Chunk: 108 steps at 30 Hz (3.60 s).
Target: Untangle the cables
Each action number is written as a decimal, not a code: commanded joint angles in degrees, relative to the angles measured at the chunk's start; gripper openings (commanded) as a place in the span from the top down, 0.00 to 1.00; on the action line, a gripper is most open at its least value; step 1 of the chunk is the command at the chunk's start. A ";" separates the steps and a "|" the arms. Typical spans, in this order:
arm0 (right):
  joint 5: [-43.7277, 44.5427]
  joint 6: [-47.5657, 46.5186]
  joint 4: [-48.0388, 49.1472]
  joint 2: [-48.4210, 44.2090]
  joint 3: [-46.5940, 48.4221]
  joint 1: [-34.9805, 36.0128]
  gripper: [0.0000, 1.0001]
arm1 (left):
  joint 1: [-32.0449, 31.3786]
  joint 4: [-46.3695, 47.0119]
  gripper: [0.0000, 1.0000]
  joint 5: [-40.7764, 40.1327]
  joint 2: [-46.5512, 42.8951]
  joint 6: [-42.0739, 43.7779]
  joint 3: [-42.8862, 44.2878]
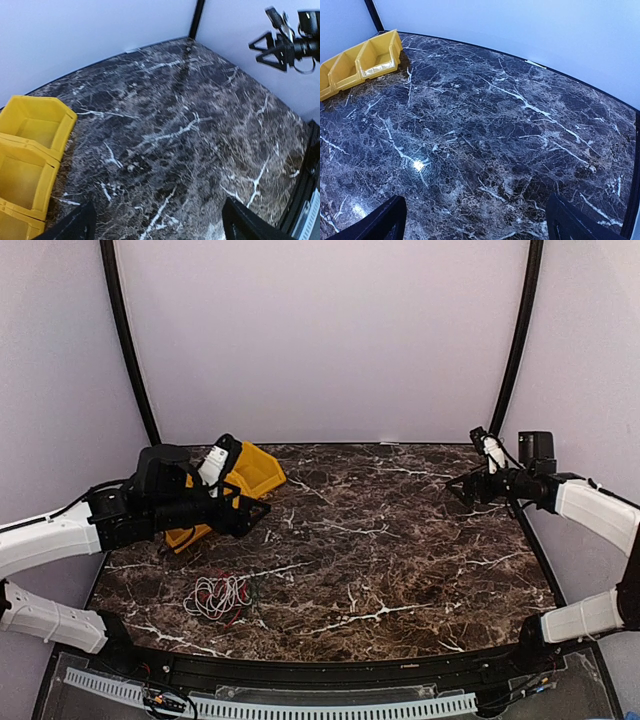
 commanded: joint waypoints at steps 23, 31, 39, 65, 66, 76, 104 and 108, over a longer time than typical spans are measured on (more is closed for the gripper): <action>-14.07 -8.70 4.44 -1.98 -2.62 -0.33 0.01 | -19.26 -22.49 0.01 -21.22 1.31 -32.54 -11.03; -14.10 -10.02 3.73 -1.84 -2.67 -0.13 0.01 | -12.71 -26.63 0.12 -15.31 -1.35 -47.07 -16.28; -14.15 -10.01 3.64 -2.30 -2.95 0.01 0.01 | -12.65 -12.82 0.11 -9.73 7.72 -44.68 -16.83; -15.17 -13.93 0.94 -2.16 -2.52 1.02 0.05 | -18.45 -1.18 0.04 -5.63 24.44 -7.02 10.35; -14.89 -14.60 0.04 -1.72 -2.00 1.85 0.08 | -18.28 -1.50 0.04 -6.26 23.56 -6.79 9.83; -5.88 -21.13 -12.54 8.13 11.79 21.03 0.37 | -5.87 4.46 0.25 8.31 19.67 -12.05 1.94; 2.42 -21.73 -15.32 30.40 21.95 43.38 0.44 | -3.60 21.53 0.67 19.60 40.10 -26.82 1.40; 2.99 -21.83 -15.50 31.12 21.84 43.45 0.44 | -3.59 22.57 0.68 19.24 41.28 -26.82 1.83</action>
